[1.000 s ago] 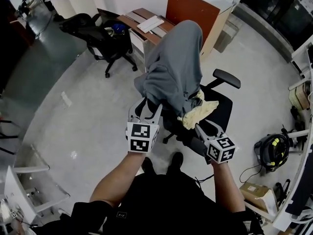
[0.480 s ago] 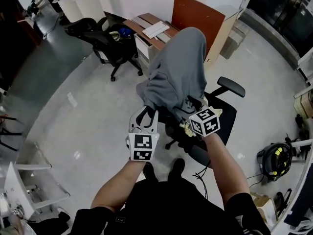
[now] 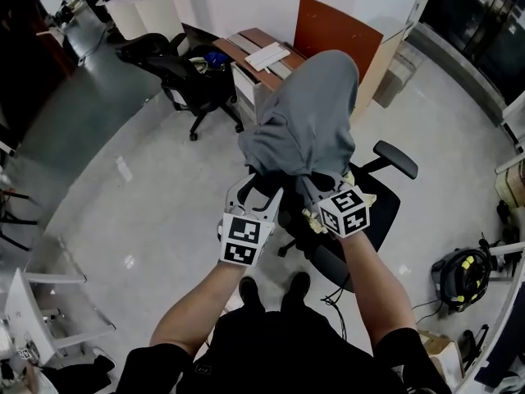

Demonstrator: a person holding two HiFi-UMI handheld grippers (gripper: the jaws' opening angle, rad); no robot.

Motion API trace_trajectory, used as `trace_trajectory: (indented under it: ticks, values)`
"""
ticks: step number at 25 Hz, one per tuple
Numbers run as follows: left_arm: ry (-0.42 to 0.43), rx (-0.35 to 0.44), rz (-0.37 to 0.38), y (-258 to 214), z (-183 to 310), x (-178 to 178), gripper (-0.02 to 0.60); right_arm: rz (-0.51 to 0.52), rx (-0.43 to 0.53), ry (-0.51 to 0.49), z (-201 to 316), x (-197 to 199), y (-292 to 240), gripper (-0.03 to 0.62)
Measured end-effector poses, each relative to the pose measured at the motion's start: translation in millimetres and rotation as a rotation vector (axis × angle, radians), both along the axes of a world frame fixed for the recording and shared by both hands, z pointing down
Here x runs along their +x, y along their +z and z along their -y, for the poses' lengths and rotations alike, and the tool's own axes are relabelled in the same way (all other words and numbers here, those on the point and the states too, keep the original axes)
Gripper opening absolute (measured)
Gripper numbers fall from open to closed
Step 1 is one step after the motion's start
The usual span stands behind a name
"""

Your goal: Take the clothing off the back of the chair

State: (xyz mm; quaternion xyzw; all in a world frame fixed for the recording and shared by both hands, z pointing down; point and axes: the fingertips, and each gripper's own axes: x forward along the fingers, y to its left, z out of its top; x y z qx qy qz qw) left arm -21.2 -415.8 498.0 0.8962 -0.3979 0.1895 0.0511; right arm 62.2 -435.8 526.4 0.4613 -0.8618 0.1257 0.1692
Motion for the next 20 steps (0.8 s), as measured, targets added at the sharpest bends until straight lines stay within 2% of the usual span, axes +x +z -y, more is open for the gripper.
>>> trace_trajectory:
  ticks: [5,10,16,20]
  values:
    - [0.162,-0.001,0.002,-1,-36,26,0.252,0.095,0.121,-0.037,-24,-8,-73,0.018]
    - [0.270,-0.029,-0.062,-8,-53,41,0.299,0.170,0.231,-0.053,-40,-24,-144,0.018]
    - [0.302,-0.031,-0.080,-17,-57,49,0.331,0.205,0.299,-0.091,-54,-44,-201,0.018]
    - [0.245,-0.001,-0.097,-28,-50,42,0.331,0.248,0.341,-0.161,-72,-69,-230,0.018]
